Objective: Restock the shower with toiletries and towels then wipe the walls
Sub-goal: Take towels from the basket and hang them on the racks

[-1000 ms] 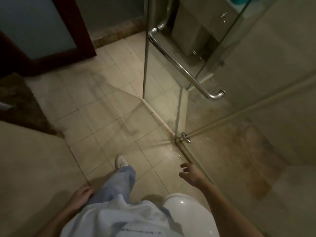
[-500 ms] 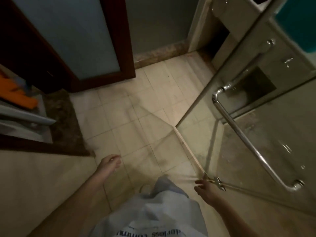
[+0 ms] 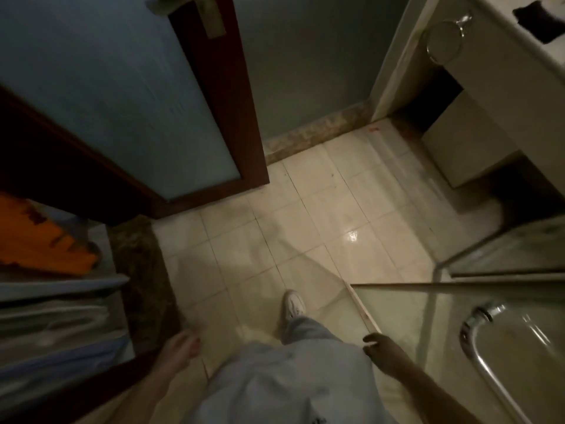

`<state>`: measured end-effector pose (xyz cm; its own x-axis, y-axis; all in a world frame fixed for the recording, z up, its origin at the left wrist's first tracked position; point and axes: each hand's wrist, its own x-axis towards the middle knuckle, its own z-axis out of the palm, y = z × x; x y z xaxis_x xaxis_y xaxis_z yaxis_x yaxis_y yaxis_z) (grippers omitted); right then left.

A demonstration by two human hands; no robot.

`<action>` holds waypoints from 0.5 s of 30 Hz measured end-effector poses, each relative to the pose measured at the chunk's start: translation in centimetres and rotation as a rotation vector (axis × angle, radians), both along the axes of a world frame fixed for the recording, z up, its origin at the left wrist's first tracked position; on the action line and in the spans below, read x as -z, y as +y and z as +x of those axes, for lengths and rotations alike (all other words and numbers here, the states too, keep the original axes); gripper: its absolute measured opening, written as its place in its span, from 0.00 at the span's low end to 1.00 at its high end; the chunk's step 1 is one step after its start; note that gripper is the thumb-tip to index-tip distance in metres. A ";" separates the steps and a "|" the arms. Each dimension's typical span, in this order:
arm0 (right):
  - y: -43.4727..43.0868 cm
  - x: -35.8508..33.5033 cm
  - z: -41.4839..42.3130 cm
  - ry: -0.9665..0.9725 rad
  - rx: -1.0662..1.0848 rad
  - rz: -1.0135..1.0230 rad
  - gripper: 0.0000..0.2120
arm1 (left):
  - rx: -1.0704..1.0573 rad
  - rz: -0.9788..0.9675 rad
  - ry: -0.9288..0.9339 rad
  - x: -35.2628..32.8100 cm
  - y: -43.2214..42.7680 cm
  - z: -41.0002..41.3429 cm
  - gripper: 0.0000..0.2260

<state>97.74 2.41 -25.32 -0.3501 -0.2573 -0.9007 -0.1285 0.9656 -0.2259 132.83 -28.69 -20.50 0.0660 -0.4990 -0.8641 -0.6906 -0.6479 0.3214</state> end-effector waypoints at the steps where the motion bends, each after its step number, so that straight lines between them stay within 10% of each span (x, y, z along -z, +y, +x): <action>1: -3.4 -0.7 -1.7 0.008 -0.012 -0.048 0.15 | -0.016 -0.007 -0.007 -0.1 -1.6 -0.9 0.07; 15: -33.7 -7.4 -16.5 0.159 0.181 -0.313 0.17 | 0.133 0.034 -0.057 2.2 -26.9 -13.4 0.07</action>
